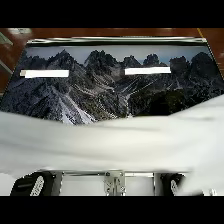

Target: Fold the shirts.

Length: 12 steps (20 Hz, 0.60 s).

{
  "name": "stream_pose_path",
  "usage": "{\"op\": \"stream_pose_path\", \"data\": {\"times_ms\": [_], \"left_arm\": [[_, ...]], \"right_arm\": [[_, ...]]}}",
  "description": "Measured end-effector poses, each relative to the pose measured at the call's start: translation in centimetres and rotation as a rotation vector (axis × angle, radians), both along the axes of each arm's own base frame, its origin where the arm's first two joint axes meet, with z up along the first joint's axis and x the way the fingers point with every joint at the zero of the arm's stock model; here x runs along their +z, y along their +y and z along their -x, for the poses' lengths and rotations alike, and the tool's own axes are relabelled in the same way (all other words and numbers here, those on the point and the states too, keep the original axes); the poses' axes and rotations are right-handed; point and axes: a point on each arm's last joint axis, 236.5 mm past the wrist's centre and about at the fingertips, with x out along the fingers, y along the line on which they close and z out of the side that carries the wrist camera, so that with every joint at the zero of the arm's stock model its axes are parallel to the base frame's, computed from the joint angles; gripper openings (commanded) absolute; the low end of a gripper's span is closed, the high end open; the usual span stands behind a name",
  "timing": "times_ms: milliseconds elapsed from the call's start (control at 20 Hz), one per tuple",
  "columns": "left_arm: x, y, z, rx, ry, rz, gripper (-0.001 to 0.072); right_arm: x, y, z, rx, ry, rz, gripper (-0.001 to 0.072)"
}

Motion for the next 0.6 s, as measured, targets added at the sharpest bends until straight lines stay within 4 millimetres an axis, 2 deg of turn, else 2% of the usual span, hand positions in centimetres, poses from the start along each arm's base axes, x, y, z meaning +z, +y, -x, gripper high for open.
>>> {"op": "stream_pose_path", "data": {"times_ms": [100, 200, 250, 350, 450, 600], "left_arm": [[-2.7, 0.3, -1.3, 0.005, 0.097, -0.002, 0.0041], [-6.4, 0.9, -3.5, 0.012, 0.220, 0.006, 0.0041], [-8.9, 1.1, -4.9, 0.013, 0.296, 0.018, 0.0041], [-14.7, 1.8, -7.9, 0.018, 0.459, 0.052, 0.0041], [-21.4, 2.4, -11.0, 0.027, 0.627, 0.102, 0.0042], [-30.8, 3.6, -15.9, 0.069, 0.814, 0.202, 0.0041]], "right_arm": [[-2.5, -1.1, -1.7, -0.042, 0.117, 0.015, 0.0053], [-5.9, -1.8, -4.3, -0.066, 0.268, 0.024, 0.0053], [-8.0, -2.1, -6.0, -0.073, 0.359, 0.020, 0.0053], [-13.3, -2.3, -9.8, -0.080, 0.553, 0.000, 0.0053], [-19.7, -2.1, -14.1, -0.078, 0.741, -0.030, 0.0053], [-28.7, -0.9, -21.7, -0.044, 0.873, -0.103, 0.0053]]}}
